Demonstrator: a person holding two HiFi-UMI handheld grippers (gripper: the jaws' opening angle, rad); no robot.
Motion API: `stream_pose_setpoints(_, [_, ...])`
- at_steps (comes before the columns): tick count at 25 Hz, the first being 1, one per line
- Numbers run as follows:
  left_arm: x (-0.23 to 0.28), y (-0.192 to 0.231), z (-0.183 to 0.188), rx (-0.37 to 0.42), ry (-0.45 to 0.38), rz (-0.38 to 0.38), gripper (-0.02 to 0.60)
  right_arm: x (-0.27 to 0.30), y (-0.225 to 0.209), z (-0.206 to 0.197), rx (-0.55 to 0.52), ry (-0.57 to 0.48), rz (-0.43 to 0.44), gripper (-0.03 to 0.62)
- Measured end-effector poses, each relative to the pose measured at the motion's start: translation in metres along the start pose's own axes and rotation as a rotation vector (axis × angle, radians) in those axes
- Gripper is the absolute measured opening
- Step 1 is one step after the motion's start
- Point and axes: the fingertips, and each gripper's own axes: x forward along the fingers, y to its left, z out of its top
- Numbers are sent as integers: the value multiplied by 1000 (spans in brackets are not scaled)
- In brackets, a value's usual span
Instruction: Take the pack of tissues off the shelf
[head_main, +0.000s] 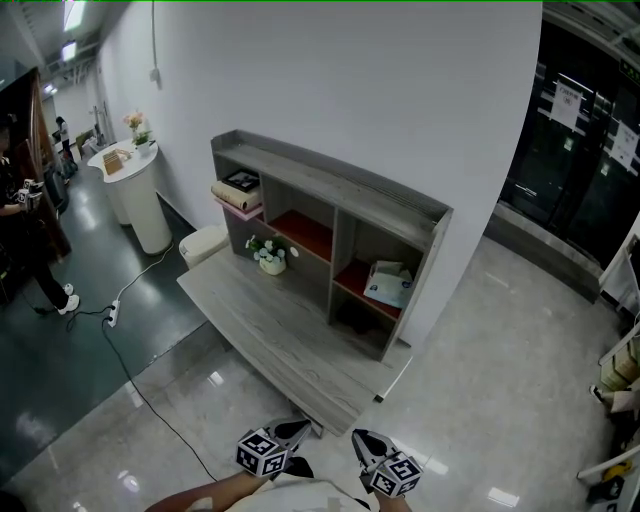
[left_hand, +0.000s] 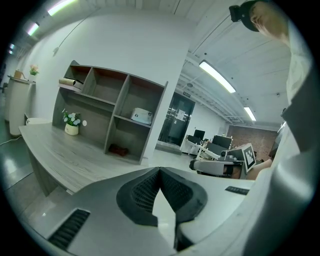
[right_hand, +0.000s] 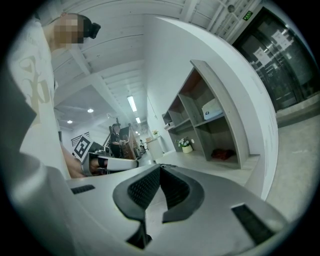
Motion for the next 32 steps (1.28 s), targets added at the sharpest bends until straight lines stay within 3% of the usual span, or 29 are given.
stream_pose_setpoints(19, [-2, 22, 3, -43, -12, 84, 14, 15, -13, 9, -3, 41, 37, 5])
stream_pose_setpoints(32, [49, 47, 37, -34, -10, 11, 14, 42, -54, 30, -3, 48, -20, 5])
